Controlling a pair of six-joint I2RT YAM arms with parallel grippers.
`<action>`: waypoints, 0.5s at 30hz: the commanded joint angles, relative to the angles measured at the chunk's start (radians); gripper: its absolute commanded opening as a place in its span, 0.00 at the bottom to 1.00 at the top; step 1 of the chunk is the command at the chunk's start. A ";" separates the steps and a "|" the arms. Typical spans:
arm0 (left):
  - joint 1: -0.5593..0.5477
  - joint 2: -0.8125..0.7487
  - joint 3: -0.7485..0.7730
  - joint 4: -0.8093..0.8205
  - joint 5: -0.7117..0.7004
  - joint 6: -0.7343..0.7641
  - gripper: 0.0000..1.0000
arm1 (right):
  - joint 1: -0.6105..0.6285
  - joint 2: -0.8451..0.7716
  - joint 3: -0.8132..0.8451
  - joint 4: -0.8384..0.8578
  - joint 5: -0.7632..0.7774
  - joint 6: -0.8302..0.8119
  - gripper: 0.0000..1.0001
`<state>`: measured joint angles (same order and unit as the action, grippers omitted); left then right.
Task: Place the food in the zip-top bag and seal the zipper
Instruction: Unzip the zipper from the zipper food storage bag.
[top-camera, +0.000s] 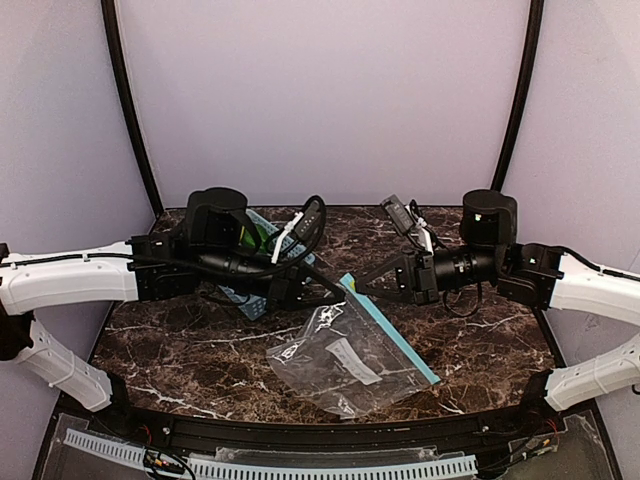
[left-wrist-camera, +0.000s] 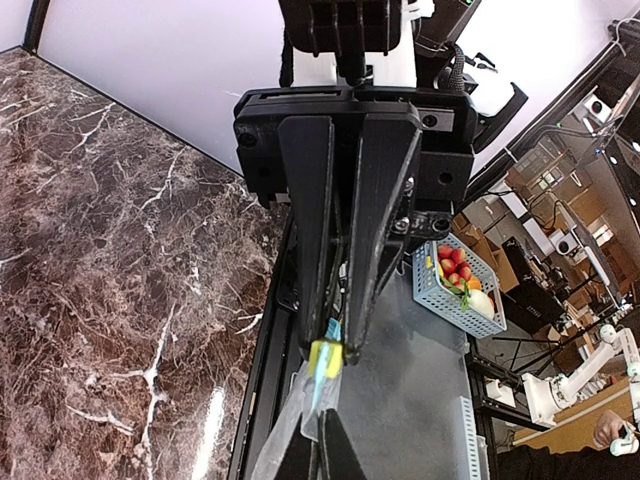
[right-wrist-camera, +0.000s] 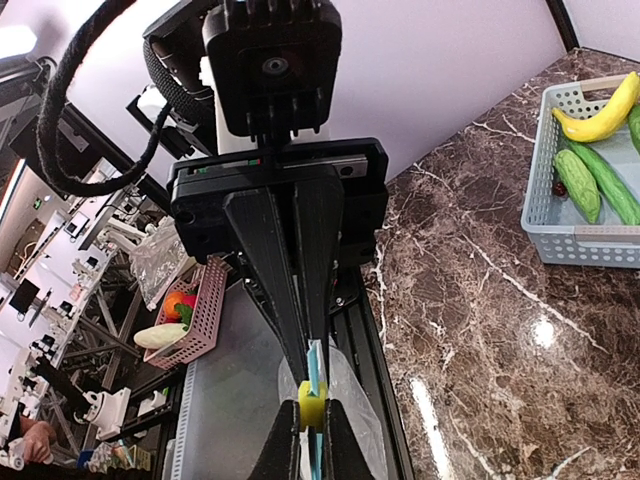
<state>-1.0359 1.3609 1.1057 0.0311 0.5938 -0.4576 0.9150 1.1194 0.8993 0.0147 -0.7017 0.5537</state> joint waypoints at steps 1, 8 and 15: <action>0.000 -0.043 -0.030 0.027 0.003 -0.015 0.01 | 0.005 -0.008 0.005 0.003 0.022 -0.008 0.02; 0.000 -0.077 -0.045 0.014 -0.068 -0.042 0.01 | 0.005 -0.015 0.004 -0.011 0.039 -0.017 0.01; 0.006 -0.076 -0.038 -0.015 -0.086 -0.053 0.01 | 0.005 -0.012 -0.005 -0.042 0.041 -0.021 0.00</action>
<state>-1.0370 1.3201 1.0740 0.0357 0.5297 -0.4973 0.9161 1.1183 0.8993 0.0040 -0.6750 0.5499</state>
